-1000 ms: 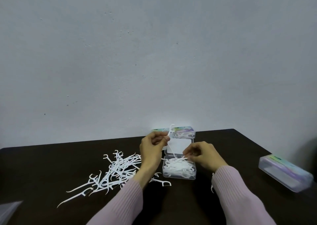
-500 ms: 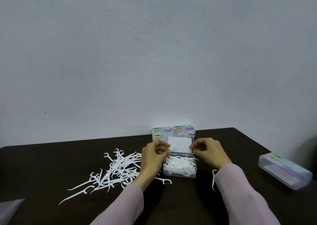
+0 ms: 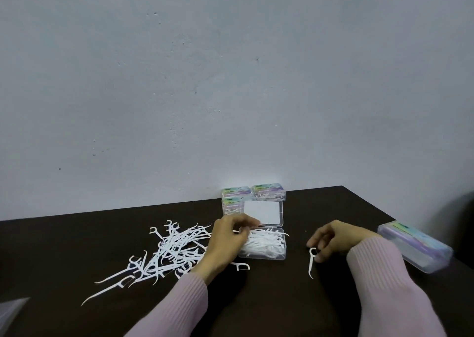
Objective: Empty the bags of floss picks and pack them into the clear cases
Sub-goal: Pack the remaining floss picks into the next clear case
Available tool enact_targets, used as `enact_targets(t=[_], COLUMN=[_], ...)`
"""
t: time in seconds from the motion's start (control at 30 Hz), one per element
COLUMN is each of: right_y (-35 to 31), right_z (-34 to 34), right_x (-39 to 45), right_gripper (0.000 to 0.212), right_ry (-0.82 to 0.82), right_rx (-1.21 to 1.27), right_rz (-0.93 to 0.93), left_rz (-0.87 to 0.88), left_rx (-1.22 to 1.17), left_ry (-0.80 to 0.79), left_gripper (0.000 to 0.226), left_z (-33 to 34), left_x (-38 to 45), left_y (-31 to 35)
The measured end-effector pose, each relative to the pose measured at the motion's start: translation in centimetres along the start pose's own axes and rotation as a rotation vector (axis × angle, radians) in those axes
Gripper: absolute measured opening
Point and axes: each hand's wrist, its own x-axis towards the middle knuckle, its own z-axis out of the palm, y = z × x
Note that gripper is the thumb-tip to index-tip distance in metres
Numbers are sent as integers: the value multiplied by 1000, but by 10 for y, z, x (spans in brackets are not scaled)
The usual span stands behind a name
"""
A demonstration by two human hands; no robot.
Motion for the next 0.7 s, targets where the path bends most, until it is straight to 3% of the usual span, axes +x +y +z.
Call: enact_targets(t=[0.33, 0.5, 0.7], right_y=[2, -3, -5], right_z=[5, 8, 7], right_x=[4, 6, 7], right_gripper=[10, 8, 14], right_ry=[71, 44, -1], right_rx=[0, -69, -132], right_rz=[-30, -8, -39], left_rz=[32, 12, 81], left_rx=[40, 67, 259], left_ry=[46, 147, 103], left_gripper=[31, 33, 26], left_z=[-2, -6, -8], left_x=[-4, -3, -5], left_y=[-1, -5, -12])
